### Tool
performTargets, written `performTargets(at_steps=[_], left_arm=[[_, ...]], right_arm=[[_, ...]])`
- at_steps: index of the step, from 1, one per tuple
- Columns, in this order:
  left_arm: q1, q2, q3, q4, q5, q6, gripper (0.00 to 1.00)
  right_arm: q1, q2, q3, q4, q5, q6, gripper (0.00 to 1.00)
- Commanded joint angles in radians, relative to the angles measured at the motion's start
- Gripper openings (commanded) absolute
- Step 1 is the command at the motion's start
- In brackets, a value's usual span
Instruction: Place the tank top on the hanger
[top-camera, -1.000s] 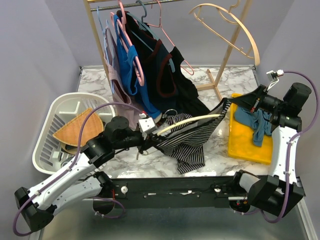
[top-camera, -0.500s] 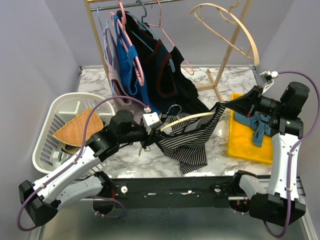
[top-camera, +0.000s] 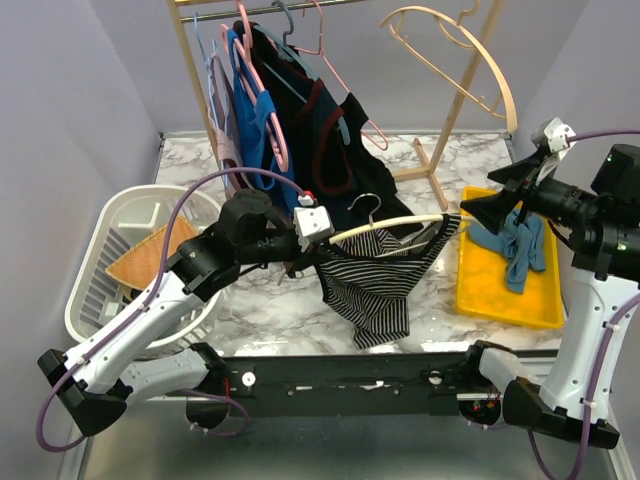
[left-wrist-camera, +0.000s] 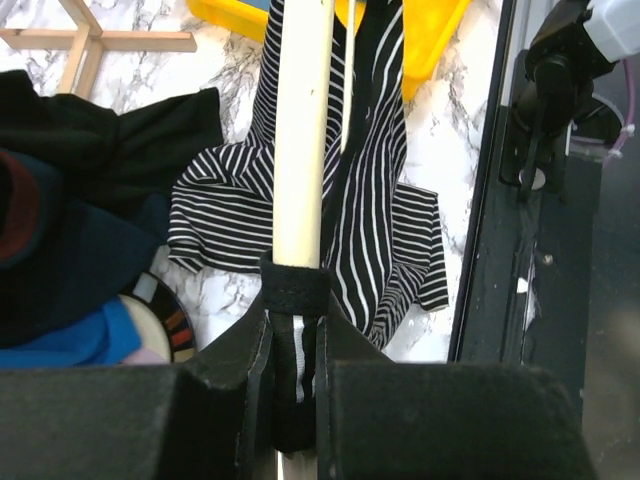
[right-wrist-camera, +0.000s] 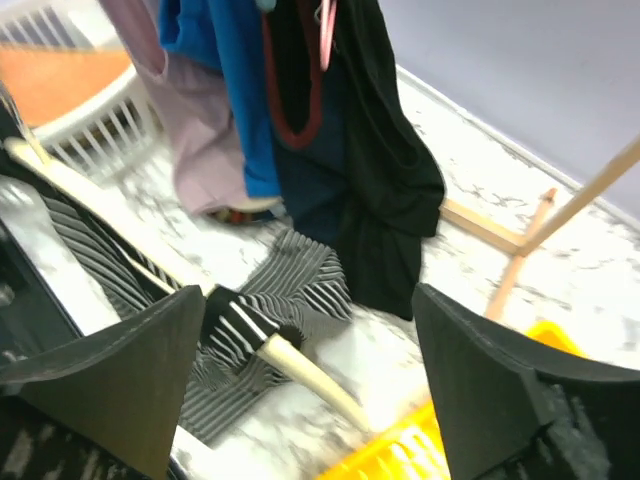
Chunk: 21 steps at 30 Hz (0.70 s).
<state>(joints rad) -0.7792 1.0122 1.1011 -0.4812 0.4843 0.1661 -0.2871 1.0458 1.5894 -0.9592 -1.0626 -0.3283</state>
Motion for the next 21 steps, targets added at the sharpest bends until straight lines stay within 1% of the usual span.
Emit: performTargets(at_steps=[1,2,3,5,7,8,11,13,15,18,21], left_arm=[[0.006,0.011,0.114,-0.141,0.054,0.114,0.00],[0.006,0.015,0.132,-0.155,0.068,0.121,0.00],[0.006,0.020,0.141,-0.181,0.079,0.125,0.00],[0.006,0.034,0.157,-0.200,0.105,0.139,0.00],[0.006,0.045,0.163,-0.224,0.117,0.148,0.00],[0.006,0.048,0.167,-0.229,0.119,0.151,0.00],[0.006,0.051,0.175,-0.241,0.112,0.156,0.00],[0.006,0.054,0.180,-0.246,0.100,0.159,0.00],[0.006,0.057,0.190,-0.253,0.089,0.162,0.00],[0.006,0.063,0.198,-0.258,0.076,0.167,0.00],[0.006,0.060,0.203,-0.263,0.082,0.171,0.00]], right_arm=[[0.002,-0.010,0.101,-0.309,0.032,-0.395,0.98],[0.002,0.000,0.115,-0.414,0.011,-0.552,0.99],[0.002,0.005,0.124,-0.477,-0.022,-0.645,0.99],[0.002,0.010,0.107,-0.565,-0.025,-0.812,1.00],[0.003,-0.019,0.061,-0.566,0.006,-0.886,1.00],[0.003,-0.033,0.017,-0.566,0.013,-0.952,1.00],[0.014,-0.081,-0.040,-0.567,0.001,-0.994,1.00],[0.069,-0.108,-0.058,-0.567,0.000,-0.991,1.00],[0.148,-0.116,-0.083,-0.567,0.004,-0.959,1.00],[0.215,-0.102,-0.107,-0.566,-0.005,-0.890,1.00],[0.246,-0.079,-0.135,-0.567,-0.013,-0.867,1.00]])
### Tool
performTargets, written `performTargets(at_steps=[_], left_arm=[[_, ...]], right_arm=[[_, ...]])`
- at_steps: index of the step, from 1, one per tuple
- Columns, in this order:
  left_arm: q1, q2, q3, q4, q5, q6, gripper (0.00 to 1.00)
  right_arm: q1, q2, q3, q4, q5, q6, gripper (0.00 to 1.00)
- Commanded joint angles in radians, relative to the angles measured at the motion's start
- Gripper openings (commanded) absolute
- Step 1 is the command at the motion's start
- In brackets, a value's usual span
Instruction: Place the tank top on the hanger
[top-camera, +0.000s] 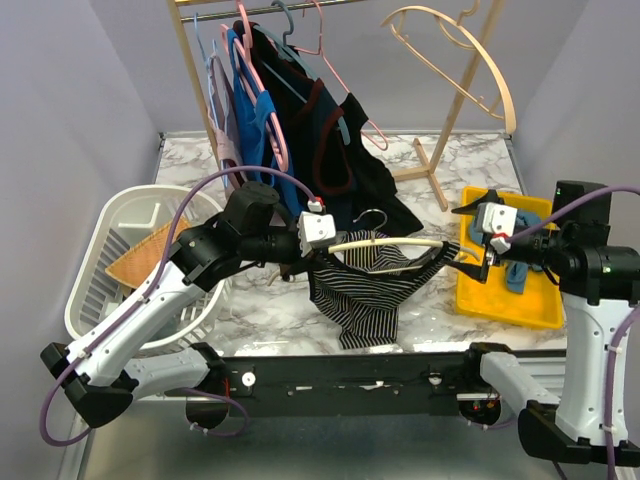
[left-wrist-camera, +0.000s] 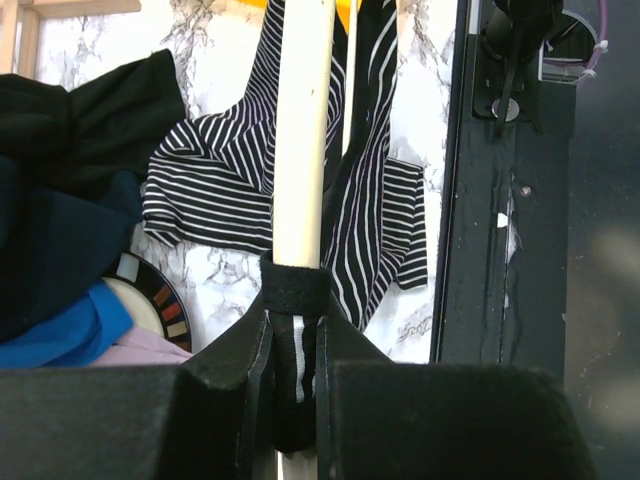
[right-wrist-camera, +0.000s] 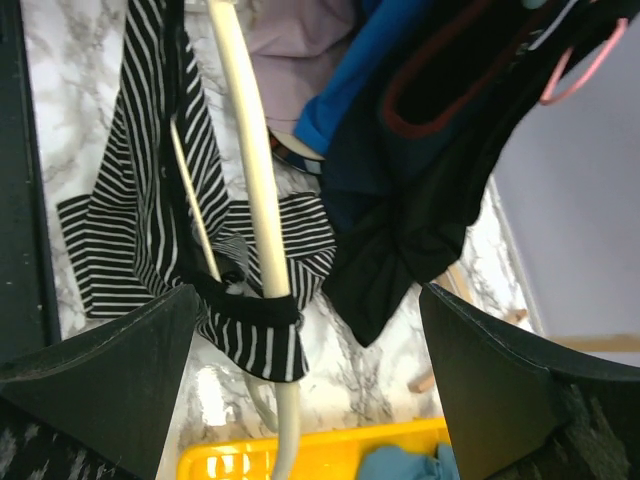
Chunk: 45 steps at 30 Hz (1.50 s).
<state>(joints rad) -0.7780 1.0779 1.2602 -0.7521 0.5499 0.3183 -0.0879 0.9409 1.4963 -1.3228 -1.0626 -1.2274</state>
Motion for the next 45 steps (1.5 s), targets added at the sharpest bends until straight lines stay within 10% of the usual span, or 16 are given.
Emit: performTargets(at_steps=[1,15,19,25,27,29,33,45], left_arm=[[0.005,-0.009,0.044,0.008,0.021,0.019,0.00],[0.005,-0.032,0.041,0.025,0.009,0.050,0.00],[0.005,-0.027,0.042,0.039,0.002,0.050,0.00],[0.006,-0.062,-0.027,0.134,-0.057,0.004,0.02],[0.006,-0.081,-0.076,0.196,-0.100,-0.031,0.24],[0.008,-0.102,-0.106,0.220,-0.135,-0.044,0.66],[0.009,-0.130,-0.114,0.241,-0.238,-0.061,0.97],[0.016,-0.341,-0.284,0.260,-0.462,-0.154,0.99]], right_arm=[[0.048,0.033,-0.054,-0.202,-0.005,0.029,0.99],[0.201,0.087,-0.157,-0.204,0.087,0.042,0.68],[0.226,0.088,-0.179,-0.202,0.095,0.048,0.00],[0.224,0.035,-0.185,-0.197,0.121,0.085,0.01],[0.224,-0.006,-0.212,-0.135,0.128,0.179,0.00],[0.224,-0.037,-0.261,-0.069,0.138,0.268,0.01],[0.208,-0.120,-0.332,0.048,0.197,0.400,0.00],[-0.289,-0.137,-0.338,0.136,0.115,0.447,0.00]])
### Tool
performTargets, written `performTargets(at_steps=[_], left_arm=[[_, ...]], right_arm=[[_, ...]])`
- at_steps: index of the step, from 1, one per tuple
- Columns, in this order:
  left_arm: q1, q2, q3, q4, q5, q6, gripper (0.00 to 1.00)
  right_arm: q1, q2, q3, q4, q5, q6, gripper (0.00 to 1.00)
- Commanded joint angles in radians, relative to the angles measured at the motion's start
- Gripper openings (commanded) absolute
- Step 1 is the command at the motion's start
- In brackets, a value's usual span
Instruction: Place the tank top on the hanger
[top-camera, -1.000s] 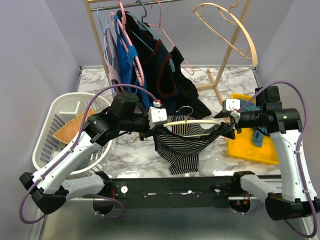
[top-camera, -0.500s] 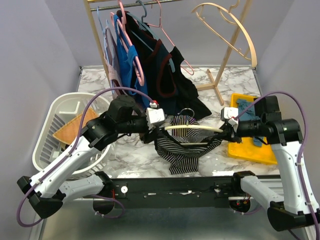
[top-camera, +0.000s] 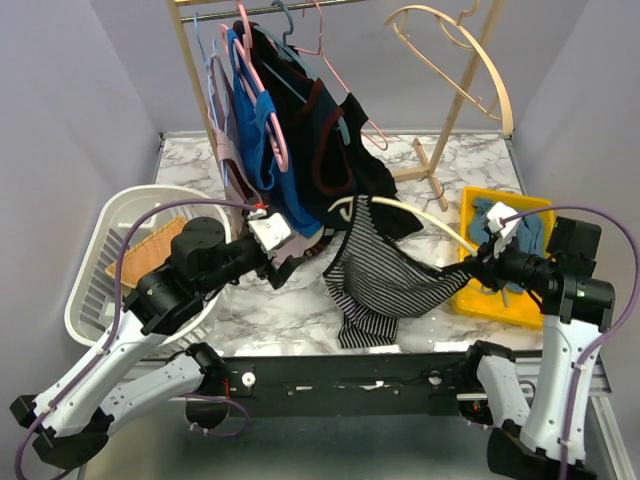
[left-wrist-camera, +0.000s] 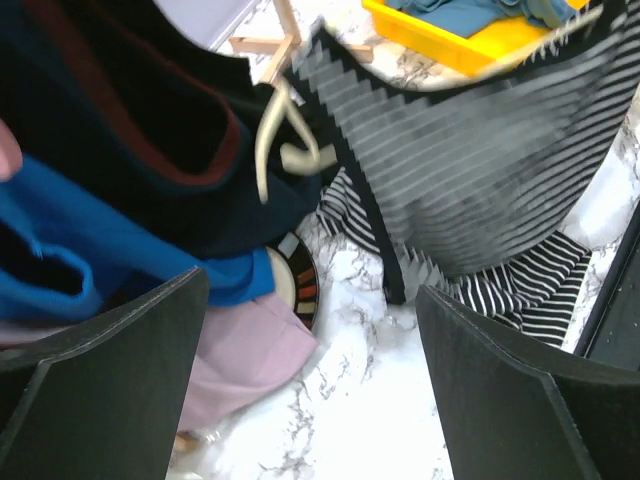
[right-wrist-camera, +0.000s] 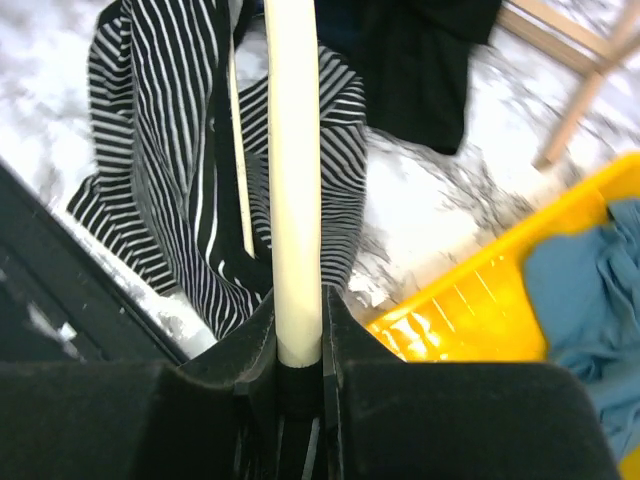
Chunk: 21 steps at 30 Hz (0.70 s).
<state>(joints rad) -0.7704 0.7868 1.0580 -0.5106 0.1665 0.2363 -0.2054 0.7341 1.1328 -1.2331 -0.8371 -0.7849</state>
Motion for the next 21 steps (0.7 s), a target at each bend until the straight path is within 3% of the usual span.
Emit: performTargets(at_steps=[1,6,14,21], left_arm=[[0.008,-0.075,-0.099,0.018,-0.081,-0.081,0.99],[0.008,-0.156,-0.199,0.040,-0.079,-0.138,0.99],[0.006,-0.205,-0.334,0.121,0.010,-0.232,0.99],[-0.010,-0.109,-0.476,0.423,0.153,-0.406,0.99]], right_arm=[[-0.190,0.085,0.033,0.041,-0.129,0.000,0.00],[-0.294,0.136,0.099,0.127,-0.102,0.053,0.01],[-0.325,0.232,0.286,0.257,-0.053,0.159,0.00],[-0.325,0.390,0.550,0.210,-0.079,0.167,0.00]])
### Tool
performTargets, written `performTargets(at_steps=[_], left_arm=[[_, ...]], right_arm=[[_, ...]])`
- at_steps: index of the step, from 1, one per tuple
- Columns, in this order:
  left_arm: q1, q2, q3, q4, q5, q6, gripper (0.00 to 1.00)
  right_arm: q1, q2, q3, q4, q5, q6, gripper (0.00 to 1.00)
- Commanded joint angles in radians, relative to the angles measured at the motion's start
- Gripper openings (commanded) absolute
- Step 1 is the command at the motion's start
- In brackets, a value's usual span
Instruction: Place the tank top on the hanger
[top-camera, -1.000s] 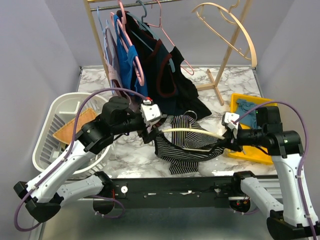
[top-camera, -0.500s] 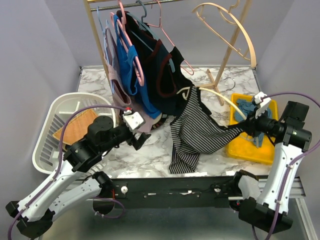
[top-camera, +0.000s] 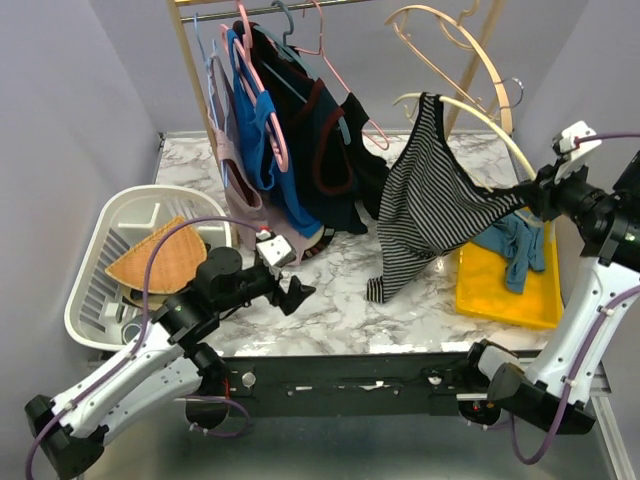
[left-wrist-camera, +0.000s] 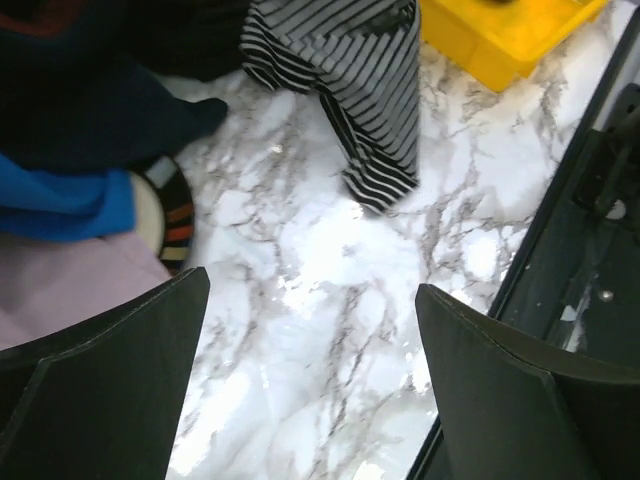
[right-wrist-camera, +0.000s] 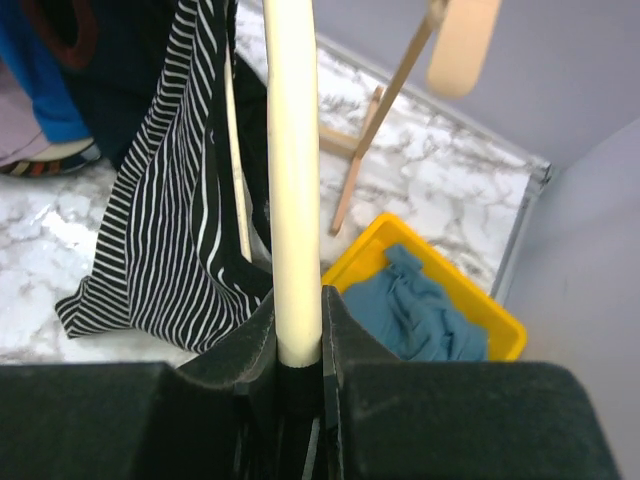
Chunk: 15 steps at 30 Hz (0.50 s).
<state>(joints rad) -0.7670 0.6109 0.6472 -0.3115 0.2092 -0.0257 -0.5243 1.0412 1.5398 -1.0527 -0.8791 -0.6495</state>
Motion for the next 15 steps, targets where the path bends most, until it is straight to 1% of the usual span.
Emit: performTargets(at_steps=[1,3,4,5,6,7,8,9,10,11,12,13,15], left_arm=[[-0.053,0.102,-0.073,0.251,0.102,-0.154,0.99],[-0.113,0.142,-0.089,0.331,0.024,-0.151,0.99],[-0.153,0.192,-0.089,0.356,-0.005,-0.143,0.99],[-0.213,0.223,-0.089,0.380,-0.066,-0.135,0.99],[-0.242,0.257,-0.081,0.432,-0.094,-0.129,0.99],[-0.264,0.333,-0.077,0.462,-0.129,-0.131,0.99],[-0.300,0.377,-0.069,0.492,-0.158,-0.125,0.99],[-0.317,0.421,-0.051,0.556,-0.201,-0.114,0.99],[-0.333,0.519,-0.037,0.586,-0.250,-0.097,0.99],[-0.345,0.571,-0.018,0.613,-0.281,-0.089,0.99],[-0.356,0.622,0.026,0.656,-0.327,-0.080,0.99],[-0.360,0.720,0.049,0.678,-0.353,-0.073,0.99],[-0.362,0.814,0.132,0.736,-0.396,-0.059,0.99]], right_arm=[[-0.005,0.097,0.169,0.022,-0.041,0.033,0.00],[-0.005,0.124,0.238,0.014,-0.044,0.045,0.00],[-0.003,0.146,0.259,0.017,-0.044,0.053,0.00],[-0.003,0.158,0.294,0.019,-0.047,0.062,0.01],[0.000,0.170,0.316,0.017,-0.049,0.079,0.00],[0.006,0.193,0.333,0.016,-0.052,0.085,0.00],[0.009,0.200,0.348,0.013,-0.049,0.091,0.00],[0.013,0.207,0.376,0.016,-0.050,0.106,0.00],[0.015,0.215,0.385,0.017,-0.054,0.114,0.01],[0.017,0.215,0.396,0.023,-0.052,0.120,0.00],[0.018,0.215,0.419,0.025,-0.050,0.131,0.00],[0.018,0.215,0.434,0.025,-0.049,0.134,0.01],[0.018,0.217,0.462,0.016,-0.041,0.140,0.01]])
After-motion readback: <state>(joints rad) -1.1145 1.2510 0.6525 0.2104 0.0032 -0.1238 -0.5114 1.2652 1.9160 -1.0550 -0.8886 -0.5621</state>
